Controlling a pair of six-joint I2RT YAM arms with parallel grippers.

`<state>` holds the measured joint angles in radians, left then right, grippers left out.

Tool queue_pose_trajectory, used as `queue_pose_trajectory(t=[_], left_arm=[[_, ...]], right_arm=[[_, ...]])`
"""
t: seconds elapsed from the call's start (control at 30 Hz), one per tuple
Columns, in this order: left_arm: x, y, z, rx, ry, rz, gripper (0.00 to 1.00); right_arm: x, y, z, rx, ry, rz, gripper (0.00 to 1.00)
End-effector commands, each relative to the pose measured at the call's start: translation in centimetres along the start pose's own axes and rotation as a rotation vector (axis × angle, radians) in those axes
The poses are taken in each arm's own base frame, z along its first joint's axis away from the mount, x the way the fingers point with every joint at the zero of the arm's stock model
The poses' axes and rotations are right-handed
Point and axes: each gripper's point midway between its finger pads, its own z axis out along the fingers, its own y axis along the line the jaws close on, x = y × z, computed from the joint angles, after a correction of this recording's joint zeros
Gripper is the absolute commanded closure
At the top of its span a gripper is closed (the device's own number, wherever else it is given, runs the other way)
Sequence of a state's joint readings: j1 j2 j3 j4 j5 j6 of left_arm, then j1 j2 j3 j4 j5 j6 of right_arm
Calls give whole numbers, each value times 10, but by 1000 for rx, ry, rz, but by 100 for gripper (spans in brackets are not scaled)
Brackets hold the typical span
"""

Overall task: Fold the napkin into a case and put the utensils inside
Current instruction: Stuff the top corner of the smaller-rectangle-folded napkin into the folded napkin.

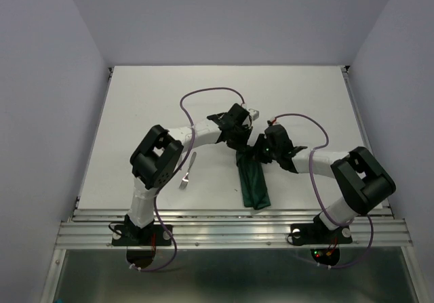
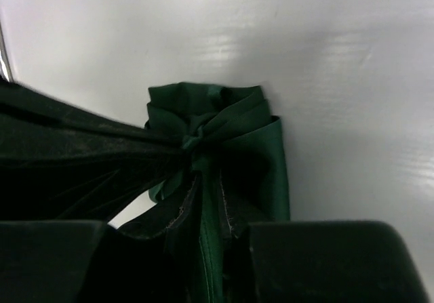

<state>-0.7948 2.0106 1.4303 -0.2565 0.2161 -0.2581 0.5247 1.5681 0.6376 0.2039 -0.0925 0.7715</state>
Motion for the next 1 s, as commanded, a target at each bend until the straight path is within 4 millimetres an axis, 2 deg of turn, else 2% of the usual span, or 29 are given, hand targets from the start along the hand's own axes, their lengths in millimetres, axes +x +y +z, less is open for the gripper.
queue_pose_trajectory(t=[0.0, 0.07, 0.27, 0.33, 0.37, 0.47, 0.73, 0.97], left_arm=[[-9, -15, -12, 129, -26, 6, 100], [-9, -14, -15, 160, -27, -15, 100], [-6, -6, -15, 153, -27, -30, 100], [-5, -5, -15, 153, -27, -35, 100], [-5, -5, -15, 151, -27, -35, 100], [-5, -3, -15, 148, -28, -38, 100], [-2, -2, -14, 142, -24, -44, 100], [-1, -1, -15, 140, -27, -46, 100]], right_arm=[[-1, 5, -11, 66, -28, -145, 80], [0, -1, -13, 104, -31, -172, 80], [4, 8, -14, 142, -47, -250, 78], [14, -2, -11, 188, -14, -269, 78], [11, -2, -10, 198, -19, -271, 78], [22, -1, -5, 207, 1, -305, 78], [27, 3, -4, 210, -2, -328, 68], [33, -1, -1, 268, 1, -385, 68]])
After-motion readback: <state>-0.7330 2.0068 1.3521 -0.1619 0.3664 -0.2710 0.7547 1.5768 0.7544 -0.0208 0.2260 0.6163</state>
